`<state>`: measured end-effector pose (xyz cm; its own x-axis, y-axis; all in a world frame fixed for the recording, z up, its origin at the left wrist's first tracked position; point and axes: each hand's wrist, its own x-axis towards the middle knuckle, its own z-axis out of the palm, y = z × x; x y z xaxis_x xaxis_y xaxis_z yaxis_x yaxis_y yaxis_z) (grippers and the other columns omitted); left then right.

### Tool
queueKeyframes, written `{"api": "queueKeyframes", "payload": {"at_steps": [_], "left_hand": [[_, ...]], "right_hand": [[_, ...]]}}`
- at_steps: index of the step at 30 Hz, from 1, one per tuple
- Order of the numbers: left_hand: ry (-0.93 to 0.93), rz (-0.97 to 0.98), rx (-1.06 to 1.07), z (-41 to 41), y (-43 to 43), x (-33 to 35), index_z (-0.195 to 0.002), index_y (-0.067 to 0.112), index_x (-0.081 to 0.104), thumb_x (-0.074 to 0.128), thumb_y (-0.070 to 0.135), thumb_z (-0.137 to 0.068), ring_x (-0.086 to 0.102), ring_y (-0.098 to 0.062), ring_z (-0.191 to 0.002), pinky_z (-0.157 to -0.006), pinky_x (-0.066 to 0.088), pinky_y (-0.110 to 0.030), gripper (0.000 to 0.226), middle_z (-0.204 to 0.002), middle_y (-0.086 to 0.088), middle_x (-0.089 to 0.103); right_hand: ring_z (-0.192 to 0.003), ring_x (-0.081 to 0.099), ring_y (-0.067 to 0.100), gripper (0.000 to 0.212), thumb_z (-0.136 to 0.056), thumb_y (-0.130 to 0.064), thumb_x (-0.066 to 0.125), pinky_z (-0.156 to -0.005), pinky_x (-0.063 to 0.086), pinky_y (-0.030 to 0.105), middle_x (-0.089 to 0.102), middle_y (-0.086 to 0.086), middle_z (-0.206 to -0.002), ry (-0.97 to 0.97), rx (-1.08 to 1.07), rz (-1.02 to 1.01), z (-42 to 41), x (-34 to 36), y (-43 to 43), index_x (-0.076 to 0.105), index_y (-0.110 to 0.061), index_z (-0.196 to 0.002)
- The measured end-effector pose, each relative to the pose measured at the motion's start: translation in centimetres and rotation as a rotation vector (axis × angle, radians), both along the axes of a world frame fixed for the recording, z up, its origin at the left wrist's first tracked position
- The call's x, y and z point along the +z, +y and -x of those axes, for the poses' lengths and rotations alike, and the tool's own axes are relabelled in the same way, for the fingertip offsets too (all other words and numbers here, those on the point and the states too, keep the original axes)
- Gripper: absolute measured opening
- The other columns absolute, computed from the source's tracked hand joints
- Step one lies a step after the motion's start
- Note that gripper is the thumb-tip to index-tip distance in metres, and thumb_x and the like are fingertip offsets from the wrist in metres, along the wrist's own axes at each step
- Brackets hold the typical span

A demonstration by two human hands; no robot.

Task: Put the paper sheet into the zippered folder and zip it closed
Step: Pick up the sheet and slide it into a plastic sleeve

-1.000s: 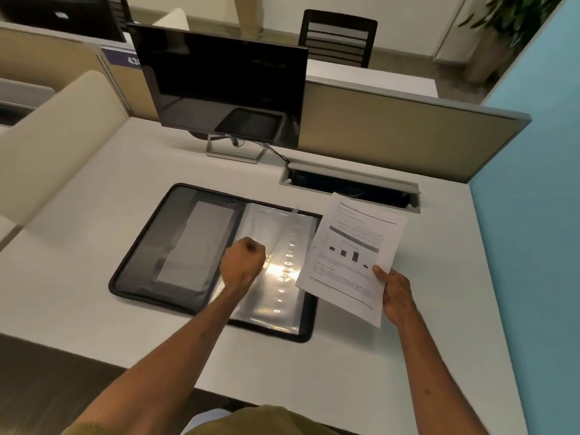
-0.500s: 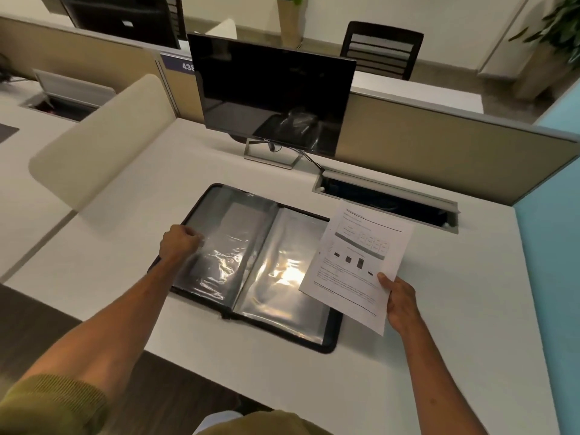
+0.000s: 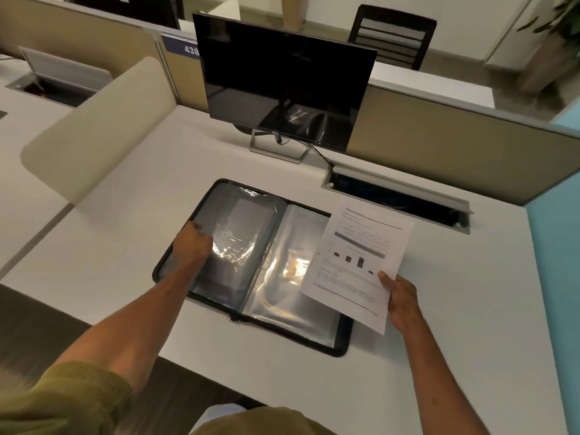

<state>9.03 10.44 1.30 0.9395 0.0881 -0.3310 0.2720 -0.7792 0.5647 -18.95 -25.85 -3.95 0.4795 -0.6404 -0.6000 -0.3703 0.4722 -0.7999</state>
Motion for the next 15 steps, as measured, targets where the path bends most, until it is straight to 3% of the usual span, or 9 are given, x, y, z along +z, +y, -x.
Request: {"api": "queueKeyframes", "payload": {"at_steps": [6, 15], "left_hand": [[-0.143, -0.144, -0.110, -0.2, -0.7, 0.0, -0.154, -0.002, 0.045, 0.056, 0.003, -0.097, 0.048, -0.044, -0.142, -0.117, 0.043, -0.058, 0.057, -0.151, -0.024, 0.053], [-0.249, -0.180, -0.439, 1.8, -5.2, -0.2, -0.156, 0.008, 0.049, 0.053, 0.002, -0.103, 0.038, -0.031, -0.156, -0.130, 0.034, -0.048, 0.053, -0.163, -0.013, 0.046]], "right_hand": [[-0.122, 0.067, 0.047, 0.036, -0.099, -0.014, 0.071, -0.107, 0.054, 0.062, 0.076, 0.017, -0.125, -0.019, 0.008, -0.012, -1.6, -0.2, 0.8, 0.069, -0.004, -0.133], [-0.114, 0.069, 0.042, 0.035, -0.100, -0.014, 0.070, -0.106, 0.054, 0.061, 0.075, 0.018, -0.127, -0.044, -0.011, -0.015, -2.6, 0.6, 0.5, 0.069, -0.006, -0.134]]}}
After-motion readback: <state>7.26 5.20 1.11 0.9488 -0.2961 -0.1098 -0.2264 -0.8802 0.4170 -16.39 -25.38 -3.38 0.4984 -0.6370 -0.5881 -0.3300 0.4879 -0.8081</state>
